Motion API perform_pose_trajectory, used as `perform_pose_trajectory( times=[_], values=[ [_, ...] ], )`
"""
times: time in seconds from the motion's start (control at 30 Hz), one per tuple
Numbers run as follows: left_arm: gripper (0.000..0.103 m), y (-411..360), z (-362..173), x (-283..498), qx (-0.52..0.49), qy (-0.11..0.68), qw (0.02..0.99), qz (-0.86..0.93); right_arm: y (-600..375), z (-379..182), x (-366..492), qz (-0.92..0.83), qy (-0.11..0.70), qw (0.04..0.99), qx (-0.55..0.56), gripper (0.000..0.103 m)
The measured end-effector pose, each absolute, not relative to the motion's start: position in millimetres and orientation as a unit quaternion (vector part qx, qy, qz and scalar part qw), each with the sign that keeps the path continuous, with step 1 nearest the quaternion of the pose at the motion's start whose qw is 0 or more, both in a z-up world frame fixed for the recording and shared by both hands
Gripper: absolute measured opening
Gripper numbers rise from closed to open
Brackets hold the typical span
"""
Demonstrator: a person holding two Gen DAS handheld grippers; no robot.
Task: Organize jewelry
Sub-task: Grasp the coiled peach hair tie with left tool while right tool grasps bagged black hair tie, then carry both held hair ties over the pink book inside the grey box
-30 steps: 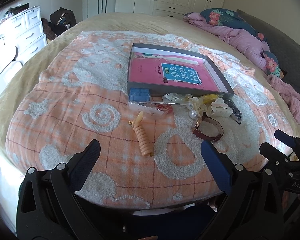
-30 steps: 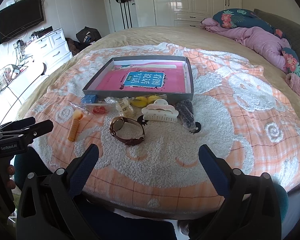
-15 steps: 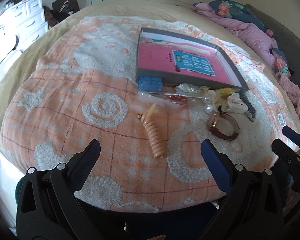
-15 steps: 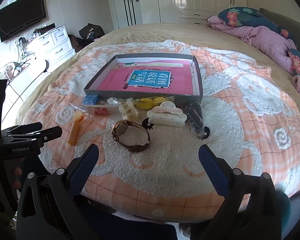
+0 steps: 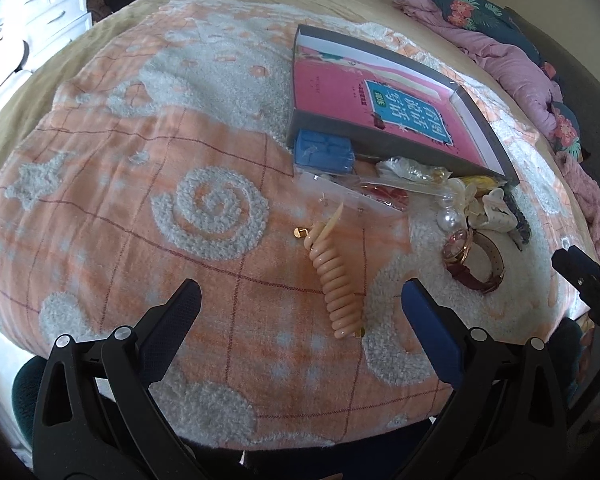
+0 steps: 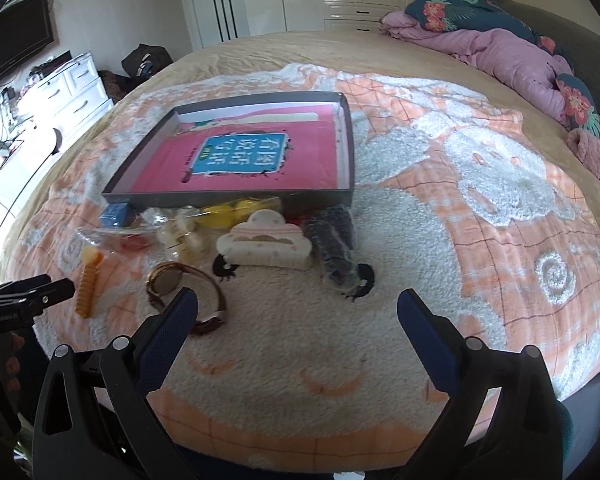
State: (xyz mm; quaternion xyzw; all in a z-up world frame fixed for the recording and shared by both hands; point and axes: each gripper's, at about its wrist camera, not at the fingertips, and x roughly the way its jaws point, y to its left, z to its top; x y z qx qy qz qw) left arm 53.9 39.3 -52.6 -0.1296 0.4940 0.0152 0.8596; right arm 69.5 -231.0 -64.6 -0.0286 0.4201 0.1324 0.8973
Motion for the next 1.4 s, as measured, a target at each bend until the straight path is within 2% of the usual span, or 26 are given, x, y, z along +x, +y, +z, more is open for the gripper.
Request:
perform_pose_trajectory(
  times=[0.1, 0.13, 0.27, 0.4, 0.6, 0.83, 1.0, 1.07, 1.23, 1.4],
  values=[
    [0.092, 35, -57, 59, -0.131, 0.5, 0.856, 0.005, -237, -68, 77, 0.125, 0.423, 0.897, -0.025, 0.099],
    [0.084, 33, -58, 61, -0.129, 0.5, 0.856, 0.002, -239, -69, 80, 0.122, 0.424, 0.897, -0.025, 0.099],
    [0.066, 24, -65, 70, -0.118, 0.507, 0.854, -0.001, -247, -74, 91, 0.113, 0.433, 0.894, -0.014, 0.099],
    [0.037, 17, -67, 76, -0.092, 0.503, 0.859, 0.003, -257, -78, 100, 0.098, 0.435, 0.895, -0.009, 0.099],
    [0.017, 15, -71, 78, -0.071, 0.498, 0.865, -0.005, -265, -91, 117, 0.09, 0.451, 0.888, -0.008, 0.099],
    [0.013, 25, -66, 74, -0.08, 0.489, 0.869, -0.017, -264, -110, 134, 0.092, 0.465, 0.88, -0.034, 0.097],
    [0.013, 33, -59, 68, -0.093, 0.483, 0.87, -0.011, -255, -118, 139, 0.12, 0.458, 0.879, -0.059, 0.08],
    [0.013, 38, -56, 66, -0.094, 0.48, 0.872, -0.005, -248, -120, 140, 0.139, 0.453, 0.878, -0.07, 0.063],
    [0.013, 46, -48, 64, -0.107, 0.472, 0.875, -0.002, -238, -122, 137, 0.193, 0.441, 0.873, -0.075, 0.032],
    [0.013, 50, -38, 62, -0.114, 0.461, 0.88, -0.005, -244, -113, 128, 0.202, 0.432, 0.877, -0.061, 0.03]
  ],
)
